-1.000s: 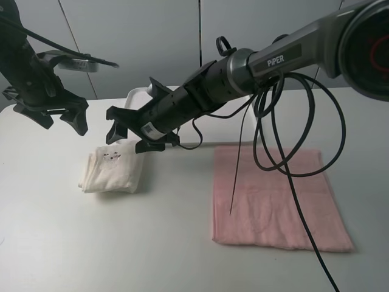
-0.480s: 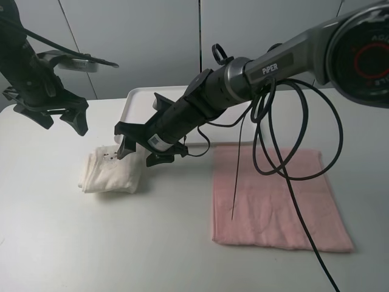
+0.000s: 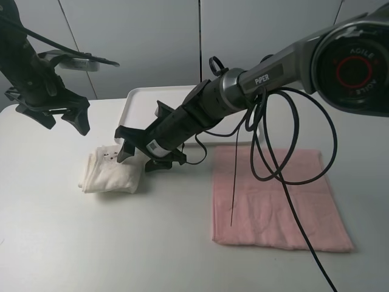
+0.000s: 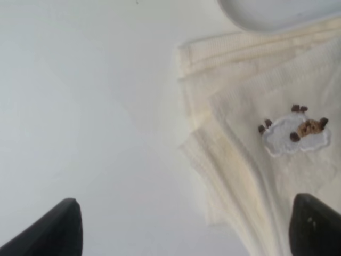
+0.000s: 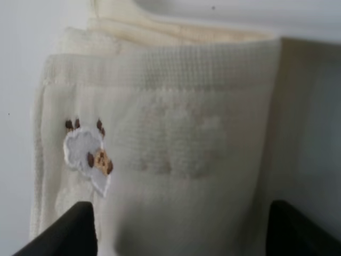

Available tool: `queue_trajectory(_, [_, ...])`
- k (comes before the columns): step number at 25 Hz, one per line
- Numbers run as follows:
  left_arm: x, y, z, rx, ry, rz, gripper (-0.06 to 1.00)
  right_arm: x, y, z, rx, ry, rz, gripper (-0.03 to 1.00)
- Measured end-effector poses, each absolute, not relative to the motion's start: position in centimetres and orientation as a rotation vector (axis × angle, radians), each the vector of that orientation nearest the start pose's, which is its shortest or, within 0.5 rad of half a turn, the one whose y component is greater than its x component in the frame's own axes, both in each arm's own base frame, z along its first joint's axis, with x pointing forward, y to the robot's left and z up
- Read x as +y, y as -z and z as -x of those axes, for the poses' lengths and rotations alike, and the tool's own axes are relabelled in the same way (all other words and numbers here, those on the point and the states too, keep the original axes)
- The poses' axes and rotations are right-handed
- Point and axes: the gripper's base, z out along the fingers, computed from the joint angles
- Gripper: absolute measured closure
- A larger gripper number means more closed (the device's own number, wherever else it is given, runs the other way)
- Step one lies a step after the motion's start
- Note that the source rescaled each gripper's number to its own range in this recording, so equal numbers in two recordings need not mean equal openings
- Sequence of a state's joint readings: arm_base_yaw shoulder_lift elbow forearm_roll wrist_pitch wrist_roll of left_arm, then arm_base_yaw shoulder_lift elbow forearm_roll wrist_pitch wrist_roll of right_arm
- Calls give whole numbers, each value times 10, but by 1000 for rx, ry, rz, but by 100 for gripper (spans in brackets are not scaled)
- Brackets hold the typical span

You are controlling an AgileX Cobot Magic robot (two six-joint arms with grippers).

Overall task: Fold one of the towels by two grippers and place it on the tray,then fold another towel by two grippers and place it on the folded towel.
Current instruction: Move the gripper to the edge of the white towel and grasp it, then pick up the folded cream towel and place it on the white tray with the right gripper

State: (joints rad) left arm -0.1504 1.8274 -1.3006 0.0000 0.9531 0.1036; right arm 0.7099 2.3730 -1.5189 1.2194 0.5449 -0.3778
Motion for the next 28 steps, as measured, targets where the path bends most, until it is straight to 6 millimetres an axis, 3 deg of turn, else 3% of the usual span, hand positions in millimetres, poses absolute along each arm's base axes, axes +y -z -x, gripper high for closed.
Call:
queue_trajectory(5, [-54, -210, -357, 2937, 6, -378, -5, 345, -66, -324, 2823, -1112, 121, 32])
queue_trajectory(8, [-54, -210, -357, 2937, 6, -380, -5, 346, -61, -324, 2824, -1096, 119, 52])
queue_trajectory(12, [-54, -210, -357, 2937, 6, -380, -5, 351, -60, -319, 2809, -1079, 164, 88])
queue_trajectory(18, [-54, -210, -358, 2934, 6, -380, -5, 352, -61, -318, 2806, -1086, 179, 88])
queue_trajectory(22, [-54, -210, -358, 2934, 6, -380, -5, 353, -64, -314, 2830, -1163, 302, 88])
queue_trajectory(28, [-54, -210, -358, 2934, 6, -380, -5, 347, -94, -330, 2809, -1414, 464, 88])
